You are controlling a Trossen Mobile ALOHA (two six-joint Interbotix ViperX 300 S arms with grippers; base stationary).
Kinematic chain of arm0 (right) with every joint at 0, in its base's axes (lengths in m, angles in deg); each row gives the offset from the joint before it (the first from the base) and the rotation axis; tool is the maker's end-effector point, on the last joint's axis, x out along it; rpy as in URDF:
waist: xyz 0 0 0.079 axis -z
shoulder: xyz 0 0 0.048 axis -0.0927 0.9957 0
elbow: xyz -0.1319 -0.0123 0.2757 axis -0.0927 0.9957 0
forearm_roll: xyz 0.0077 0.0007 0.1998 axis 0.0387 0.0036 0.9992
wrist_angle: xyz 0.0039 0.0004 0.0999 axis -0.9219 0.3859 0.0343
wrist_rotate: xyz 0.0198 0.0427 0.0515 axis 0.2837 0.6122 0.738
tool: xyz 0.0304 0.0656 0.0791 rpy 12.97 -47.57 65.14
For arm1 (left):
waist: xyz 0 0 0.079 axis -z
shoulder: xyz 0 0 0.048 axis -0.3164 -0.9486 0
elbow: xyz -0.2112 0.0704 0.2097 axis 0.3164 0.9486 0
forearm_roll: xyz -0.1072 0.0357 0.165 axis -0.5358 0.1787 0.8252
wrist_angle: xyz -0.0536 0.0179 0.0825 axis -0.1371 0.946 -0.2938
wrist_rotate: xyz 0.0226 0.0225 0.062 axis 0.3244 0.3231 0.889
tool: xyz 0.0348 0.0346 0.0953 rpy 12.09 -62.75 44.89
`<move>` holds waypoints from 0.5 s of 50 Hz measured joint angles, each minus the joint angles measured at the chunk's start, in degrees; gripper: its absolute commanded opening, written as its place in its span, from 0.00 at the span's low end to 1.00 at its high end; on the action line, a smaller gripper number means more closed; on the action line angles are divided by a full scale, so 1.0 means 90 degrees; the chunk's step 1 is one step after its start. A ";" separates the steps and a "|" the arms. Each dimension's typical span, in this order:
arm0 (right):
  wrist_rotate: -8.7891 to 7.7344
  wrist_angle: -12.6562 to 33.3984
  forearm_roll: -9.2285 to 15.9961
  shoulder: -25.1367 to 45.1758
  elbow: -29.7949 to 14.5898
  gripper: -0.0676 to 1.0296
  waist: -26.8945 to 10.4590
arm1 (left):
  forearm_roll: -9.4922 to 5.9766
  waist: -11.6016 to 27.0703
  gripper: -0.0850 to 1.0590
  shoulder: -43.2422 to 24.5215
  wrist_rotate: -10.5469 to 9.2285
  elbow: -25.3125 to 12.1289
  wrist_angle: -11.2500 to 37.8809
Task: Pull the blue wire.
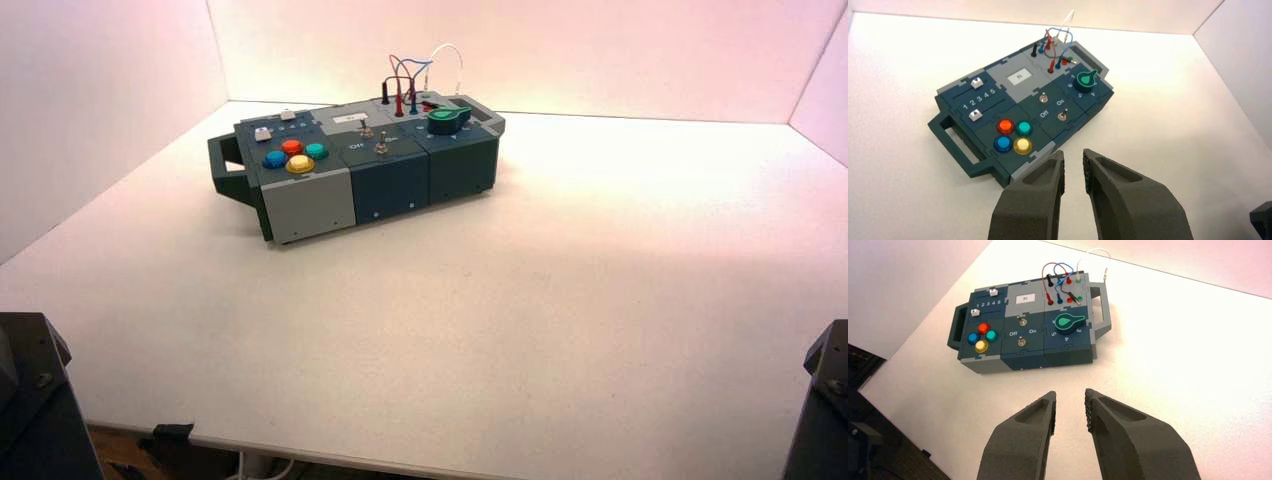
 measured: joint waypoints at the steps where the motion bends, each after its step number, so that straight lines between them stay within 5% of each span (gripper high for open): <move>1: 0.0010 0.0000 0.0000 0.0000 0.0000 0.37 0.0000 | 0.0000 0.0000 0.28 -0.0010 0.0000 0.0000 0.0000; 25: 0.0010 0.0000 0.0000 0.0020 0.0010 0.37 0.0000 | 0.0000 0.0000 0.28 -0.0234 0.0000 0.0000 -0.0146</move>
